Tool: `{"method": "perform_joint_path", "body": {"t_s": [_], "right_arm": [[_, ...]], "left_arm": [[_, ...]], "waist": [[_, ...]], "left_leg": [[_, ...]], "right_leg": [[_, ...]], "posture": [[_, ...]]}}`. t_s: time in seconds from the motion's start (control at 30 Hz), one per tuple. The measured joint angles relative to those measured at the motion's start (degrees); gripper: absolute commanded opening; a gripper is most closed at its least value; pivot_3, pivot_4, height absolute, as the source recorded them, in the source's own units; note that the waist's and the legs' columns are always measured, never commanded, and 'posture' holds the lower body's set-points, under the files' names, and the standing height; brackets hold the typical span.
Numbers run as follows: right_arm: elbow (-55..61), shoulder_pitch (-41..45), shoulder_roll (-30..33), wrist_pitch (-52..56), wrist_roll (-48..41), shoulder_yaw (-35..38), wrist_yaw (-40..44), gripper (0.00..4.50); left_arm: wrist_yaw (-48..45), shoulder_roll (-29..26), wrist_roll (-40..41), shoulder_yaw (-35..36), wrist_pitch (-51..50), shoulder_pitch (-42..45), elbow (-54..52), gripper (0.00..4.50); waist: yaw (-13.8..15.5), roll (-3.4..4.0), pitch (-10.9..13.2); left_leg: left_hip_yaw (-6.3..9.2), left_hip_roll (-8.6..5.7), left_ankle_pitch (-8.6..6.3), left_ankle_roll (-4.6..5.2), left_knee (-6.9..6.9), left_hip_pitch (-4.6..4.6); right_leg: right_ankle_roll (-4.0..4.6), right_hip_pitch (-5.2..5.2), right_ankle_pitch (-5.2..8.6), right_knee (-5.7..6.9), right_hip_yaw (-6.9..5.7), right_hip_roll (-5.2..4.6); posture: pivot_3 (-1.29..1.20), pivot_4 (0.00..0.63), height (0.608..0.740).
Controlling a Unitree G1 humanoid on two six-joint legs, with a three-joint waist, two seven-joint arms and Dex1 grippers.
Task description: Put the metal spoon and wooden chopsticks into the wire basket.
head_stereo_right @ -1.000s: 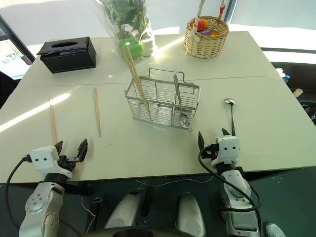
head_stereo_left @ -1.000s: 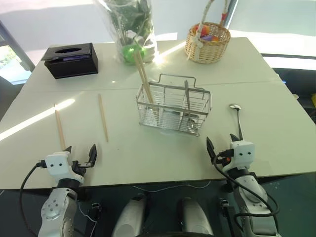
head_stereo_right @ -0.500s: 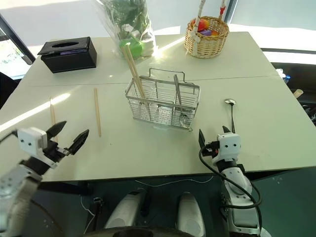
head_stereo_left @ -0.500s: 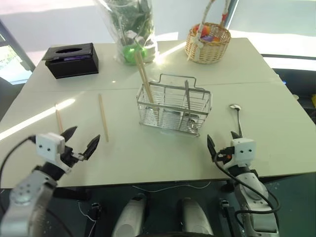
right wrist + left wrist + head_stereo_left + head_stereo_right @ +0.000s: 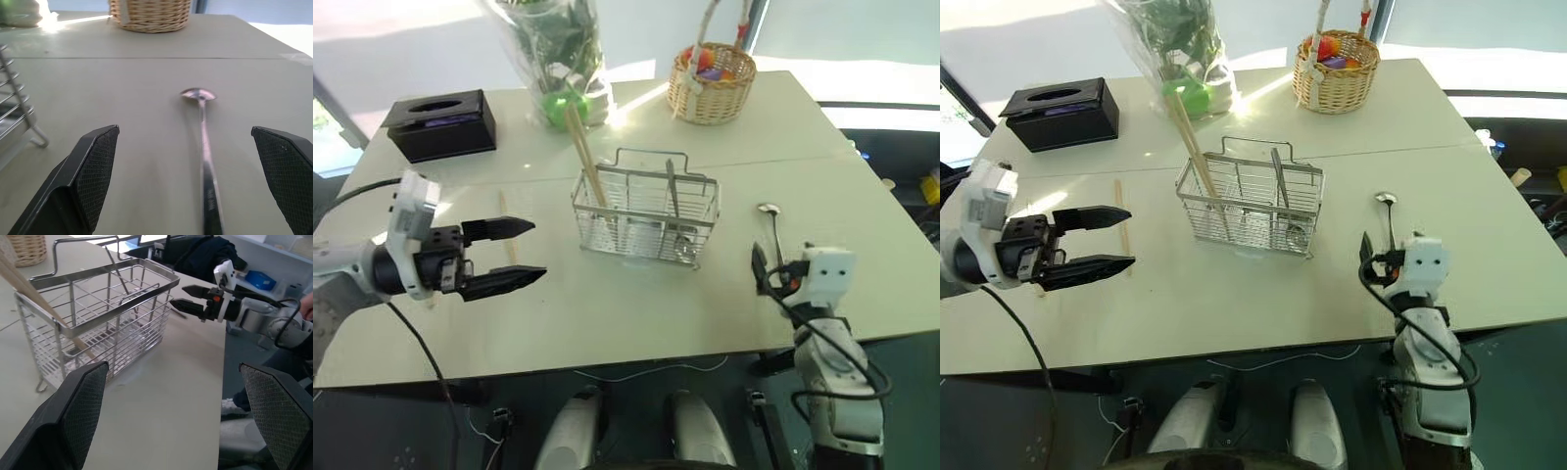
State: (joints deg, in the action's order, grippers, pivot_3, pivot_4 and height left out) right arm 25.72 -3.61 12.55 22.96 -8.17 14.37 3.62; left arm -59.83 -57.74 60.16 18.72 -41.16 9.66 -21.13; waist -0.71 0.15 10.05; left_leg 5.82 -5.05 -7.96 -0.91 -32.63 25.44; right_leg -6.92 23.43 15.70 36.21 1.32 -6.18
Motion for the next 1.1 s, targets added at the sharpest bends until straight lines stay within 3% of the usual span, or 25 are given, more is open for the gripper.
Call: {"method": "perform_joint_path", "body": {"t_s": [0.27,0.43,0.67,1.1], "right_arm": [[1.5,10.5,3.5,22.1,-4.2,5.0,-2.1,4.47],[-7.7,18.7,9.1,29.3,-6.8,5.5,1.7,4.47],[-23.4,26.5,13.3,31.3,-7.9,5.1,6.3,4.47],[-37.8,35.5,19.4,29.9,-7.0,-1.8,16.7,4.47]], "left_arm": [[0.0,3.9,-2.5,-3.0,0.1,1.8,0.9,4.50],[0.5,5.0,-2.6,-3.8,-0.1,2.1,-0.1,4.50],[3.1,5.0,-2.1,-3.1,-1.1,1.6,-3.0,4.50],[6.6,5.4,-0.6,0.4,-2.3,-1.0,-6.6,4.50]], "waist": [[0.0,-0.02,0.0],[0.0,-0.06,0.0],[0.0,-0.06,0.1],[-0.5,-0.17,0.0]], "left_leg": [[0.01,0.00,0.01,0.02,-0.01,0.01],[0.00,-0.01,0.03,0.04,-0.10,0.01],[-0.01,-0.01,0.11,0.17,-0.20,0.04],[-0.01,0.02,0.10,0.17,-0.32,-0.02]], "right_leg": [[0.00,-0.08,0.00,-0.02,-0.03,-0.03],[0.00,-0.18,-0.01,-0.07,-0.07,-0.06],[-0.02,-0.22,-0.01,-0.06,-0.09,-0.05],[-0.01,-0.33,-0.02,-0.05,-0.09,0.00]], "posture": [[0.00,0.150,0.740],[0.00,0.150,0.740],[0.00,0.150,0.740],[0.00,0.150,0.740]]}}
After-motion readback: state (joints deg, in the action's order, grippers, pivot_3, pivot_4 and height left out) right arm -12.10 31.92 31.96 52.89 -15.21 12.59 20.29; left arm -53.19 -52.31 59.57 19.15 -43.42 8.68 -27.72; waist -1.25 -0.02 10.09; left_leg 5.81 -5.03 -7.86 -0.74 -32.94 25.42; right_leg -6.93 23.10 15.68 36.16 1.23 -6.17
